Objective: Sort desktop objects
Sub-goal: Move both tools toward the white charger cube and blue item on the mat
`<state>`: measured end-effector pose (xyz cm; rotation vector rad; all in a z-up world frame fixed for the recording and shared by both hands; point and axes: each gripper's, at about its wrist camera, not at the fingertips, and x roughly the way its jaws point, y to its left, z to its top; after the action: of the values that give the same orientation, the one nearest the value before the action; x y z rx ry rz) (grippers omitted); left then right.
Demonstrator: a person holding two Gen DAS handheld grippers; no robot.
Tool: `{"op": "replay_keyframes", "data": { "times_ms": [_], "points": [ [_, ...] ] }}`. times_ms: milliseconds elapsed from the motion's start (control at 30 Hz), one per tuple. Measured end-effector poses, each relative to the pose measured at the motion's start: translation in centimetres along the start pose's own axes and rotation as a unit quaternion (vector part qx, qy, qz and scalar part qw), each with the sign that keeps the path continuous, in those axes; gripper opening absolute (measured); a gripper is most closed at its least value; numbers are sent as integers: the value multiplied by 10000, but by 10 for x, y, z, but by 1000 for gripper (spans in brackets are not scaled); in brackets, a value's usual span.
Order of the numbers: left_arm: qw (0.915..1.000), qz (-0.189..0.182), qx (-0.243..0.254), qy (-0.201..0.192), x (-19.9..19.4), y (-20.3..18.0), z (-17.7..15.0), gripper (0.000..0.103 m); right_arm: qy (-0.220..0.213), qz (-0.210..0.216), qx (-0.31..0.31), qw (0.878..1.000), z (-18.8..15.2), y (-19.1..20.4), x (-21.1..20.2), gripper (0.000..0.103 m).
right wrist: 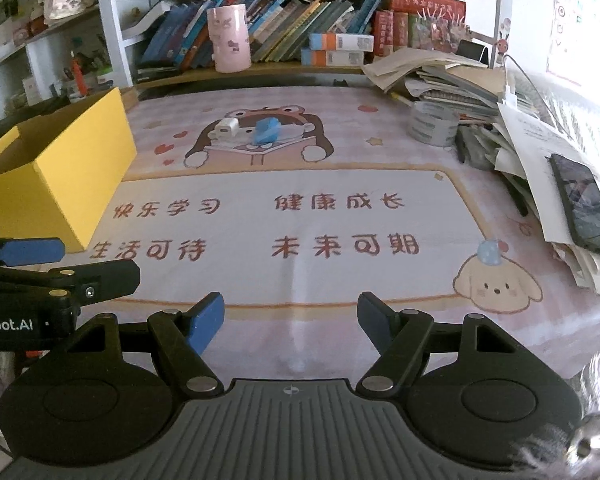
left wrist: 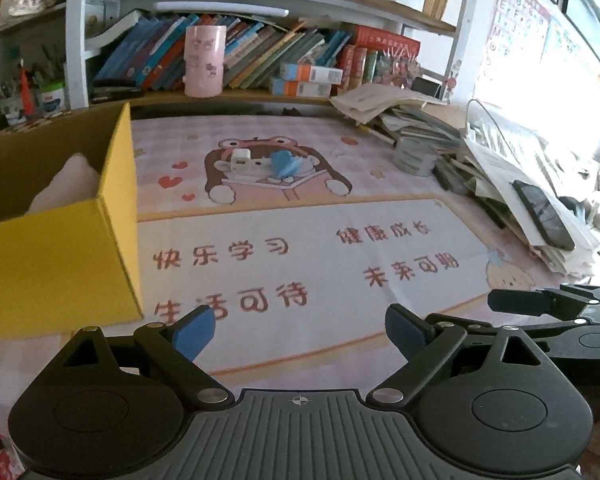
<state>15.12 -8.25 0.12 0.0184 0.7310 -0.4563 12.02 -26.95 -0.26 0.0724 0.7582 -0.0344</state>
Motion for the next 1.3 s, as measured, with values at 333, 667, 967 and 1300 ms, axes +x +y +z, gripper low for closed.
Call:
{"op": "replay_keyframes", "data": {
  "times_ms": [333,667,967,1300],
  "points": [
    [9998,132,-132,-109,32,-11,30,94,36,21,-81,10000,32,-31,28,71],
    [9963,692,-463,-212,59,-15,59,94,5,409,-347,9986,77,-57,72,72],
    [9885,1290,-741,-259,88,-6,88,94,-99,908,-668,9936,118,-58,120,72],
    [9782,1866,-868,-263,103,10,116,94,-249,1420,-1284,9812,155,-30,183,71]
  ]
}}
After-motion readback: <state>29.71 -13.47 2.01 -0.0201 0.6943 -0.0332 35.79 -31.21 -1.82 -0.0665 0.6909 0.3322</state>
